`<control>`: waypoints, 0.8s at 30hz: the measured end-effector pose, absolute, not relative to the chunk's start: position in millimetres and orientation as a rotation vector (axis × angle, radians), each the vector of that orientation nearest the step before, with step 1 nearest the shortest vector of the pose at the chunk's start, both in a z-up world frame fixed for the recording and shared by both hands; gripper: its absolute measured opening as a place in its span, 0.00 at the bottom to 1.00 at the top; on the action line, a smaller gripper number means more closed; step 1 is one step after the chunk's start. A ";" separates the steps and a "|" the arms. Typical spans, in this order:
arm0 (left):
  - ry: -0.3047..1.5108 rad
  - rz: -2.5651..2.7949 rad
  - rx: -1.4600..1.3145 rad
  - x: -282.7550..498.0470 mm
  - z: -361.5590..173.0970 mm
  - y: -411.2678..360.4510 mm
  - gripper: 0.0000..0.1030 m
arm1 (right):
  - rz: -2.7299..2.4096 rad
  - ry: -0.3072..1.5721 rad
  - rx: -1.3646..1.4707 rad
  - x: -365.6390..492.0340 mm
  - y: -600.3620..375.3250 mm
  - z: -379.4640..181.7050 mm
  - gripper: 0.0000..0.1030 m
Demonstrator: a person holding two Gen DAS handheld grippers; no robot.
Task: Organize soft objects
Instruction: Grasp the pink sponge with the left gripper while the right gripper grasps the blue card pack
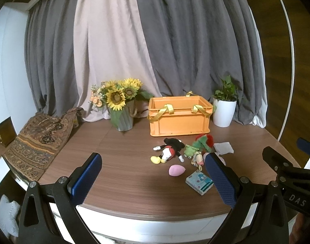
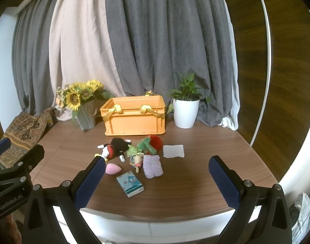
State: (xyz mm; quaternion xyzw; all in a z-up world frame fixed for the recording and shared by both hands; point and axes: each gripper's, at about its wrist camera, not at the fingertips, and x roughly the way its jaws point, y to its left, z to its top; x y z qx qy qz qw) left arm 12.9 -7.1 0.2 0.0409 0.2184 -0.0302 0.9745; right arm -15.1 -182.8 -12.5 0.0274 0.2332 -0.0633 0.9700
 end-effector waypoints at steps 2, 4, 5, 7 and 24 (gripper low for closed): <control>0.441 -0.070 0.094 17.1 -5.2 -2.8 1.00 | -0.125 0.481 0.055 -10.4 -180.2 -17.3 1.00; 0.445 -0.088 0.110 24.2 -10.4 -0.4 1.00 | -0.122 0.492 0.051 -3.8 -175.0 -22.3 1.00; 0.448 -0.098 0.119 28.4 -13.6 1.1 1.00 | -0.123 0.496 0.048 -0.8 -172.7 -24.7 1.00; 0.458 -0.118 0.134 38.7 -19.0 2.8 1.00 | -0.124 0.503 0.040 5.8 -168.0 -30.2 1.00; 0.571 -0.403 0.433 149.0 -99.3 1.1 0.80 | -0.210 0.724 -0.004 89.1 -137.2 -102.6 1.00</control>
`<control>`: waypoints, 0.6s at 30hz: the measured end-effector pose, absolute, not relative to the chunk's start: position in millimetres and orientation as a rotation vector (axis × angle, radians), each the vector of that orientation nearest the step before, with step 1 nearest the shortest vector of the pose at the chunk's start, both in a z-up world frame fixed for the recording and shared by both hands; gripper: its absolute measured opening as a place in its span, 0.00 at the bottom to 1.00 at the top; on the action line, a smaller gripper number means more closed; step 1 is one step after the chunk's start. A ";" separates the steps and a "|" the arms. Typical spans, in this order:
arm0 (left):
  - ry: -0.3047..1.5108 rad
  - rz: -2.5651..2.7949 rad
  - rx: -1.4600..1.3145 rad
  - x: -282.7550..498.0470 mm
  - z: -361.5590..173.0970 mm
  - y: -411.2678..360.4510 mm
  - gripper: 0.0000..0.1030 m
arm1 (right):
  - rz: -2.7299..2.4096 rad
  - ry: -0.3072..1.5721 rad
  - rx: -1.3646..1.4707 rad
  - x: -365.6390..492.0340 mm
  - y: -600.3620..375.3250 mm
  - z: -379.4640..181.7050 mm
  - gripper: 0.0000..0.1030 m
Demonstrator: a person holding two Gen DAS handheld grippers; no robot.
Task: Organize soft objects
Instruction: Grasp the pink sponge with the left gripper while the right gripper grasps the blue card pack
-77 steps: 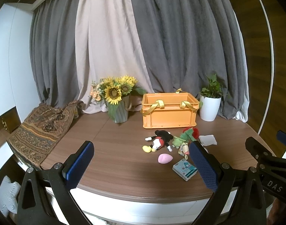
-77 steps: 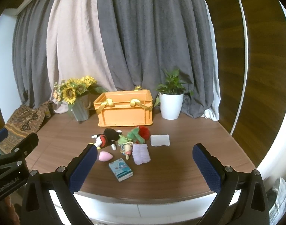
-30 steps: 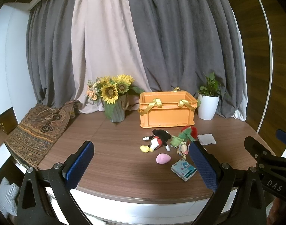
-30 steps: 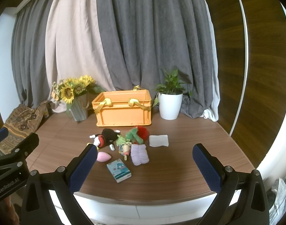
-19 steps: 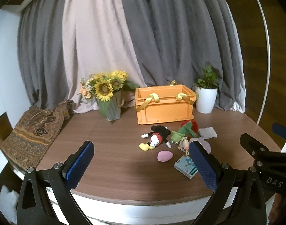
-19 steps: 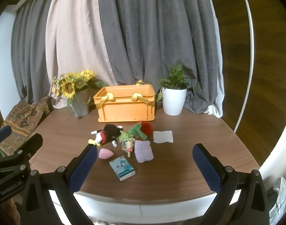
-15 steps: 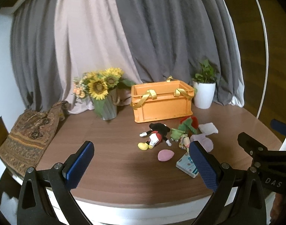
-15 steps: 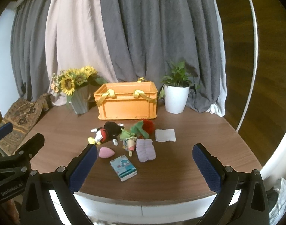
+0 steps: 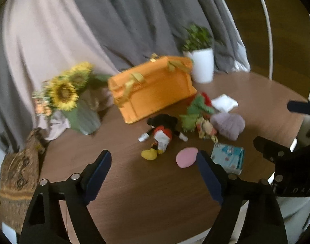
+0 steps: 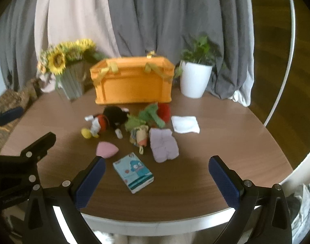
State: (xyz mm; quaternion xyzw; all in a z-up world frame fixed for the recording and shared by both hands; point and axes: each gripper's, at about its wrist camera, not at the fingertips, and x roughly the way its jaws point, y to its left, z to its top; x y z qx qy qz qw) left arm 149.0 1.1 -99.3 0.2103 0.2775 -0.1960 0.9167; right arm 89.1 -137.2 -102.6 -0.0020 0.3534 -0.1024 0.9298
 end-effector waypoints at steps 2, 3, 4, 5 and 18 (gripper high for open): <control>0.586 -0.440 0.465 160.1 -109.5 -2.5 0.77 | -0.215 0.758 -0.022 97.9 -134.0 -111.8 1.00; 0.593 -0.462 0.481 165.5 -114.7 -3.5 0.75 | -0.218 0.776 -0.031 102.9 -132.7 -117.8 1.00; 0.598 -0.484 0.498 170.0 -120.1 -5.2 0.73 | -0.218 0.792 -0.039 107.4 -131.9 -122.9 0.99; 0.600 -0.503 0.515 174.6 -125.6 -6.9 0.71 | -0.215 0.818 -0.046 112.8 -130.5 -129.6 0.99; 0.692 -0.758 0.584 214.0 -170.4 -28.7 0.56 | -0.136 0.950 -0.139 148.6 -111.7 -172.1 0.88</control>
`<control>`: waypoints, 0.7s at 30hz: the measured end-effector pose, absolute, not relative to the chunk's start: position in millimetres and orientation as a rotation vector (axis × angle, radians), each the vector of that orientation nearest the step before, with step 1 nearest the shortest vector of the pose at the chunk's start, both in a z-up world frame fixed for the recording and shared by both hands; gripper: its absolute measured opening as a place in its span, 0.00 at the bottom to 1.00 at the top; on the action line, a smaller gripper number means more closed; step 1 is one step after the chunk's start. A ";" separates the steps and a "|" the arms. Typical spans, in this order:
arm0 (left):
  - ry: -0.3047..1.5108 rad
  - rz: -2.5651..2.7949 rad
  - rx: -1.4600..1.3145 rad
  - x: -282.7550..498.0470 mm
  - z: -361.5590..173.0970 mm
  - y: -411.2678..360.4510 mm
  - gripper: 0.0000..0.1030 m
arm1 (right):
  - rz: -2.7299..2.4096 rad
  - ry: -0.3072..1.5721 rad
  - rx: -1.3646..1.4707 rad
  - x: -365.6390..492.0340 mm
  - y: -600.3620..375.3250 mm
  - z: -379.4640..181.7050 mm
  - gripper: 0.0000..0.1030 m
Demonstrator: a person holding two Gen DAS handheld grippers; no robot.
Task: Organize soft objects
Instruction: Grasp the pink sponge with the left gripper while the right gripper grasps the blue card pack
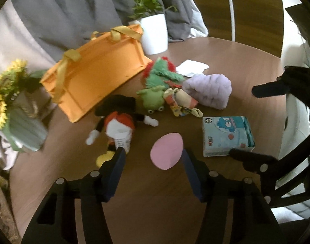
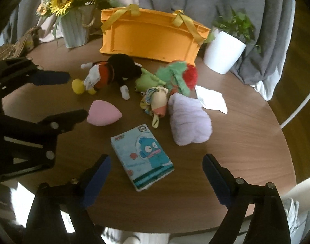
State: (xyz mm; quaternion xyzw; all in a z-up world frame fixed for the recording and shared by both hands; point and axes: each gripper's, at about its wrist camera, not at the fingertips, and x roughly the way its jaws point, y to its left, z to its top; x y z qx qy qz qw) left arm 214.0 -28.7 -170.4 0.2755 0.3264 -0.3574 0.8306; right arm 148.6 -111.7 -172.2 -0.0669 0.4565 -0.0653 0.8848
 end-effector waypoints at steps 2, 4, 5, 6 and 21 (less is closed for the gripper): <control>0.698 -0.782 0.589 217.4 -173.8 -32.0 0.55 | -0.121 0.959 -0.125 152.4 -112.3 -175.8 0.86; 0.704 -0.809 0.593 220.3 -177.4 -35.0 0.55 | -0.110 0.967 -0.125 156.1 -111.8 -180.4 0.83; 0.709 -0.820 0.592 222.2 -179.2 -36.6 0.54 | -0.103 0.971 -0.122 158.0 -112.0 -182.5 0.82; 0.713 -0.830 0.589 224.5 -181.0 -37.8 0.54 | -0.098 0.975 -0.119 159.9 -112.2 -184.2 0.80; 0.807 -0.898 0.525 240.8 -199.4 -39.1 0.38 | -0.061 1.014 -0.038 177.4 -116.0 -197.3 0.61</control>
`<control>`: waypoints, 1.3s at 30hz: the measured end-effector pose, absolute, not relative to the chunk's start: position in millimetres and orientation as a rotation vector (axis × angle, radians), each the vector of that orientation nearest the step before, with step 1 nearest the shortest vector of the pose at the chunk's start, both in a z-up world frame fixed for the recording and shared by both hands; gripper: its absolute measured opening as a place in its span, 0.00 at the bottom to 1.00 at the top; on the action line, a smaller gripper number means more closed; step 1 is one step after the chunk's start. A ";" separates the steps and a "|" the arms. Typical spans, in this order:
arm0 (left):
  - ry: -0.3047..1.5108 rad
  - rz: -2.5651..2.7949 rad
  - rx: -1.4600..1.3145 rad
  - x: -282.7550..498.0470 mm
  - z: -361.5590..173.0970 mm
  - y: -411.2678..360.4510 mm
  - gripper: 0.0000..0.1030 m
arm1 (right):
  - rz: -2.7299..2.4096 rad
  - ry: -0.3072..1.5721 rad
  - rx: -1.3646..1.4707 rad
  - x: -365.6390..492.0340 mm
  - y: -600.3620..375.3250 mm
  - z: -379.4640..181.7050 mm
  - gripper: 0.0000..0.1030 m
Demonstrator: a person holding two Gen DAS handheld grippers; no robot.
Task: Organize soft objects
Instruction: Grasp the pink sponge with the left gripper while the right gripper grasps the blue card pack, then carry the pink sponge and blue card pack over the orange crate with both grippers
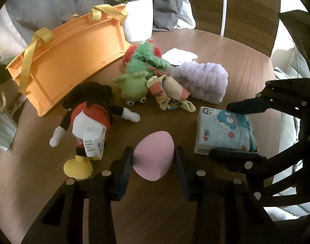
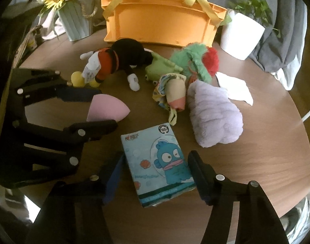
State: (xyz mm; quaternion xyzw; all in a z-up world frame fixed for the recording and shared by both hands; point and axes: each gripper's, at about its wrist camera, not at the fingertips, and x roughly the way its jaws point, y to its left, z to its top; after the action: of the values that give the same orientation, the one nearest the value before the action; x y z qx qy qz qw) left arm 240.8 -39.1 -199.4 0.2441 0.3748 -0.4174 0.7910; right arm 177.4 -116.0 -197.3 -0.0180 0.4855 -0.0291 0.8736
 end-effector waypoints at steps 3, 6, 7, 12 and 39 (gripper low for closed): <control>0.817 -0.890 0.493 241.6 -198.8 -34.5 0.37 | -0.067 1.011 -0.010 178.4 -117.4 -196.5 0.60; 0.814 -0.876 0.462 242.6 -195.5 -31.5 0.37 | -0.084 1.005 0.015 178.1 -117.9 -194.8 0.59; 0.809 -0.872 0.455 242.5 -193.3 -30.1 0.37 | -0.091 1.000 0.023 178.0 -118.2 -193.8 0.59; 0.798 -0.855 0.400 243.4 -178.1 -23.5 0.37 | -0.133 0.976 0.058 176.5 -119.3 -184.5 0.59; 0.659 -0.560 0.086 240.3 -77.8 -0.8 0.37 | -0.131 0.654 0.136 182.0 -151.4 -85.8 0.59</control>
State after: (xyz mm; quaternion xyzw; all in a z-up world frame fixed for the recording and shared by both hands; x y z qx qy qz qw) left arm 240.3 -0.8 -77.8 0.0416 0.3194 -0.2712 0.9070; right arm 182.0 -151.4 -85.8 0.0666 0.3208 -0.0642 0.9426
